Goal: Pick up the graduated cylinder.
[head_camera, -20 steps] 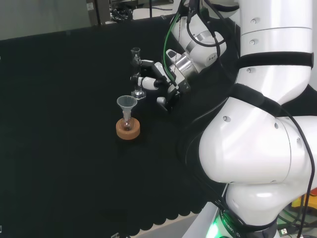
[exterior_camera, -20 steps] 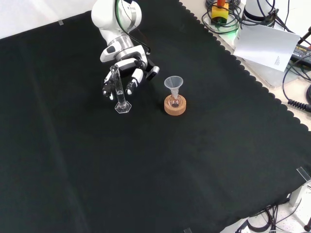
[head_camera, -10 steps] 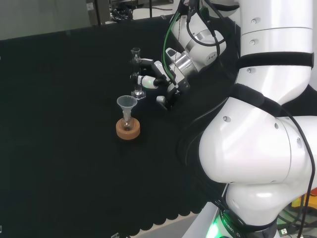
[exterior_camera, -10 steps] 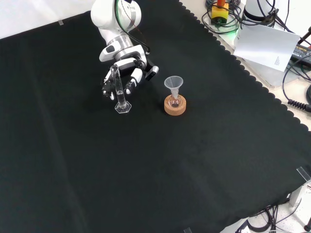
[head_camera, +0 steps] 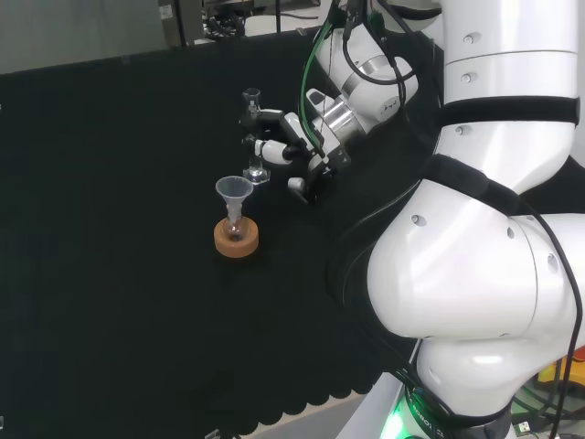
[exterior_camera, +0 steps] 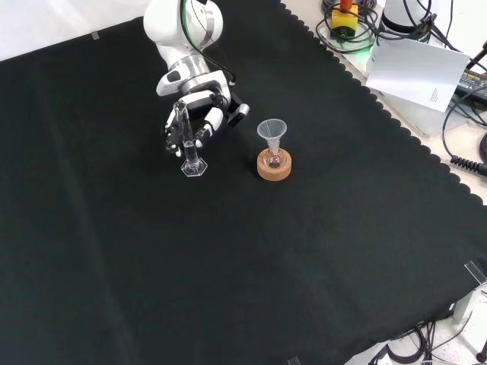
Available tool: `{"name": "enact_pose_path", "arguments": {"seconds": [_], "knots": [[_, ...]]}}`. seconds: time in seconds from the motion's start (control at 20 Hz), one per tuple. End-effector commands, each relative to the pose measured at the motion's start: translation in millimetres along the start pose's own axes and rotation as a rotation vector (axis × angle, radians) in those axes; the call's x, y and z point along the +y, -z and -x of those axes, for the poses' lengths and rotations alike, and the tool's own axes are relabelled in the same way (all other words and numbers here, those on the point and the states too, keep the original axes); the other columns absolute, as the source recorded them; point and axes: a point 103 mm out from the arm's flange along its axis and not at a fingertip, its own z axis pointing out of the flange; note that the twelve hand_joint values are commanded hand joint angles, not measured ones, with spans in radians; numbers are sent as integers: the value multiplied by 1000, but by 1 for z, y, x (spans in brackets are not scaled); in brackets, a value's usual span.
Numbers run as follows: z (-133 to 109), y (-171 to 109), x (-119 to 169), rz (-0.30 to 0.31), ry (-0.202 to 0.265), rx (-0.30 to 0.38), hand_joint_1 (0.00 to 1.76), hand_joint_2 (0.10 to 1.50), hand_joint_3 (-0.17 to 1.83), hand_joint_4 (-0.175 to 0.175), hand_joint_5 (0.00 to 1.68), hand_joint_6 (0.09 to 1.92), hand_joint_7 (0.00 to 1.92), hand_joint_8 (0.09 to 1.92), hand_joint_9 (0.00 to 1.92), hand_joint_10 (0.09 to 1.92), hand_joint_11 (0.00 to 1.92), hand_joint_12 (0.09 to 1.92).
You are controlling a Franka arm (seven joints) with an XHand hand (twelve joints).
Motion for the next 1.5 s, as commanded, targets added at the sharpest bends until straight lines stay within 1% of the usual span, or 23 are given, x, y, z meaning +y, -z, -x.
{"name": "enact_pose_path", "arguments": {"seconds": [0.05, 0.1, 0.2, 0.25, 0.45, 0.55, 0.8, 1.05, 1.25, 1.5], "knots": [[-2, 6, 0, 28, -1, -41, 1053, 1184, -78, 14, 840, 958, 926, 542, 1187, 211, 1011, 942], [-3, 7, 0, 26, -4, -57, 1048, 1187, -44, 8, 844, 1078, 958, 545, 1207, 207, 1049, 923], [-5, 11, 0, 22, 0, -91, 1047, 1192, -13, -11, 838, 1185, 990, 545, 1228, 199, 1099, 897], [-7, 14, 0, 15, 8, -116, 1048, 1195, -6, -20, 834, 1208, 997, 545, 1233, 196, 1114, 888], [-18, 26, 4, -49, 68, -275, 1057, 1196, -1, -44, 833, 1224, 1010, 543, 1244, 188, 1143, 868], [-22, 34, 5, -68, 76, -323, 1064, 1193, -2, -54, 839, 1215, 1017, 542, 1250, 184, 1154, 858], [-30, 54, 4, -113, 62, -398, 1087, 1175, -6, -77, 879, 1160, 1049, 532, 1273, 171, 1175, 831], [-45, 79, -5, -165, 41, -482, 1103, 1160, -4, -96, 907, 1119, 1095, 490, 1310, 146, 1198, 805], [-62, 99, -24, -210, 2, -531, 1110, 1155, -4, -105, 917, 1105, 1123, 471, 1328, 134, 1210, 792], [-86, 126, -61, -280, -52, -596, 1112, 1149, -4, -102, 930, 1088, 1171, 430, 1355, 115, 1227, 776]]}}
